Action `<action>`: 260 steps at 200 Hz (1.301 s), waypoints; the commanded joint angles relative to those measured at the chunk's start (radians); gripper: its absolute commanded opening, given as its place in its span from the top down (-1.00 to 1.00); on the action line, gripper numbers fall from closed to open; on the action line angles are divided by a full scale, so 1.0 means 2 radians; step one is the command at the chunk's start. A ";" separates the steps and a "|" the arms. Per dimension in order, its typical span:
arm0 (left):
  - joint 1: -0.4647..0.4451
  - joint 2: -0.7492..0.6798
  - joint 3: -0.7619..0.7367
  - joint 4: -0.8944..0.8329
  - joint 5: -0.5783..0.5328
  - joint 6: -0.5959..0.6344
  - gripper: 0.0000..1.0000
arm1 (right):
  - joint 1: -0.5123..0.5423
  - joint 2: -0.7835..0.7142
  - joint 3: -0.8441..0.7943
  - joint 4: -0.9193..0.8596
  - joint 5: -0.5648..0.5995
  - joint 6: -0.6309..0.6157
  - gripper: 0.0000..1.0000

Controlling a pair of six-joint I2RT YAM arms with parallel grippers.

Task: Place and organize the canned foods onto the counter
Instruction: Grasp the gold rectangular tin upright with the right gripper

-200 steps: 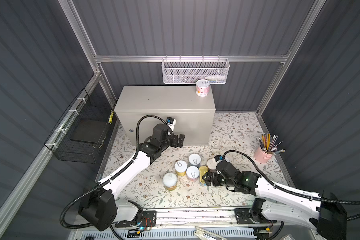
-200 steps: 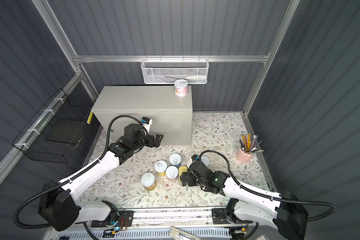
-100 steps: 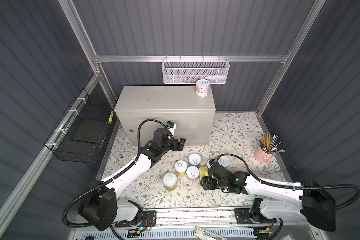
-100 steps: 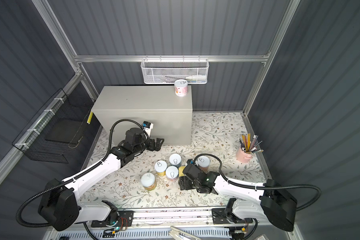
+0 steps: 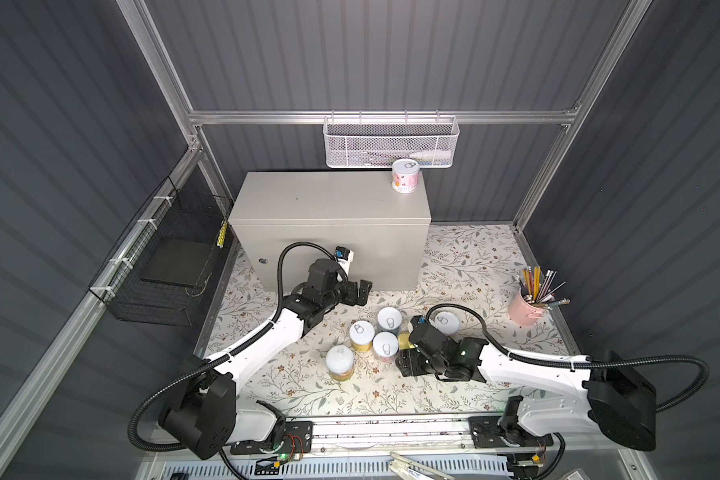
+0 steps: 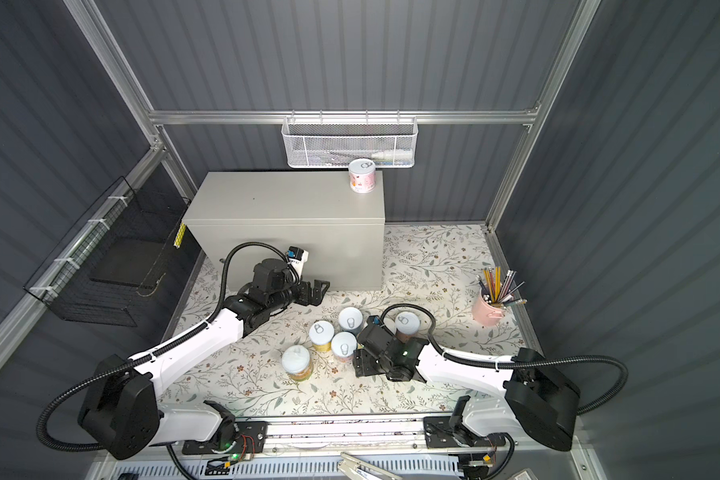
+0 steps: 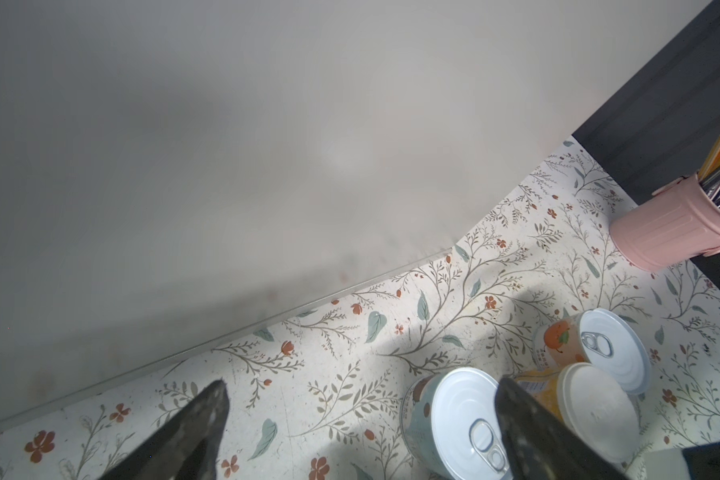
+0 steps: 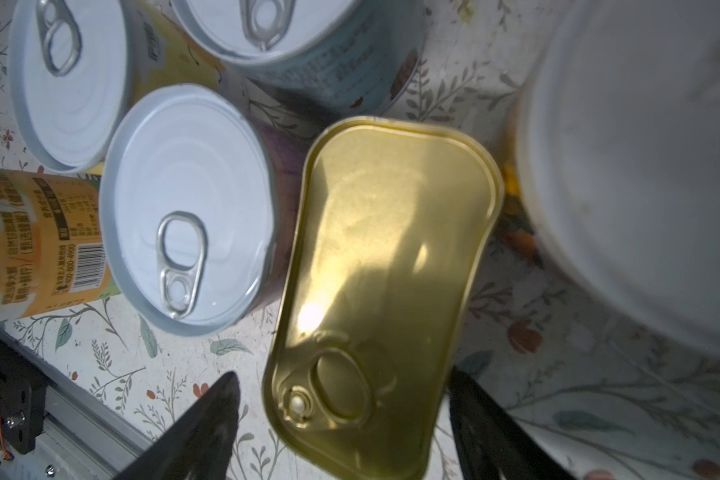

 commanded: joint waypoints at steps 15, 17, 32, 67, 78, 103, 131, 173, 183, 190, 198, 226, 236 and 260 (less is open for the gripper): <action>-0.002 -0.002 -0.006 0.003 0.006 -0.003 -0.99 | 0.002 0.008 0.013 -0.019 0.015 0.003 -0.47; -0.002 -0.003 -0.006 0.003 0.006 -0.003 -0.99 | 0.003 0.009 0.014 -0.019 0.016 0.003 -0.47; -0.002 -0.007 -0.009 0.000 0.005 -0.003 -0.99 | 0.003 0.014 0.018 -0.025 0.020 0.003 -0.45; -0.002 -0.012 -0.012 -0.007 0.005 -0.004 -0.99 | 0.004 0.027 0.027 -0.033 0.023 0.003 -0.41; -0.003 -0.014 -0.013 -0.008 0.006 -0.006 -0.99 | 0.005 0.030 0.029 -0.037 0.027 0.004 -0.40; -0.002 -0.016 -0.016 -0.009 0.007 -0.009 -0.99 | 0.005 0.035 0.033 -0.046 0.035 0.003 -0.37; -0.002 -0.014 -0.017 -0.009 0.009 -0.012 -0.99 | 0.007 0.032 0.034 -0.048 0.042 0.002 -0.37; -0.002 -0.015 -0.016 -0.011 0.014 -0.019 -0.99 | 0.008 0.031 0.038 -0.078 0.086 0.001 -0.37; -0.003 -0.017 -0.019 -0.009 0.013 -0.019 -0.99 | 0.008 0.029 0.036 -0.078 0.093 0.001 -0.34; -0.003 -0.018 -0.022 -0.008 0.012 -0.020 -0.99 | 0.008 0.027 0.034 -0.078 0.096 0.001 -0.34; -0.003 -0.019 -0.024 -0.006 0.011 -0.020 -0.99 | 0.008 0.026 0.032 -0.077 0.099 0.001 -0.34; -0.003 -0.018 -0.028 -0.006 0.012 -0.024 -0.99 | 0.008 0.027 0.029 -0.072 0.100 0.001 -0.34; -0.002 -0.017 -0.030 -0.005 0.013 -0.024 -0.99 | 0.008 0.028 0.029 -0.072 0.102 0.002 -0.34; -0.002 -0.014 -0.031 0.000 0.015 -0.028 -0.99 | 0.008 0.027 0.026 -0.063 0.103 -0.001 -0.32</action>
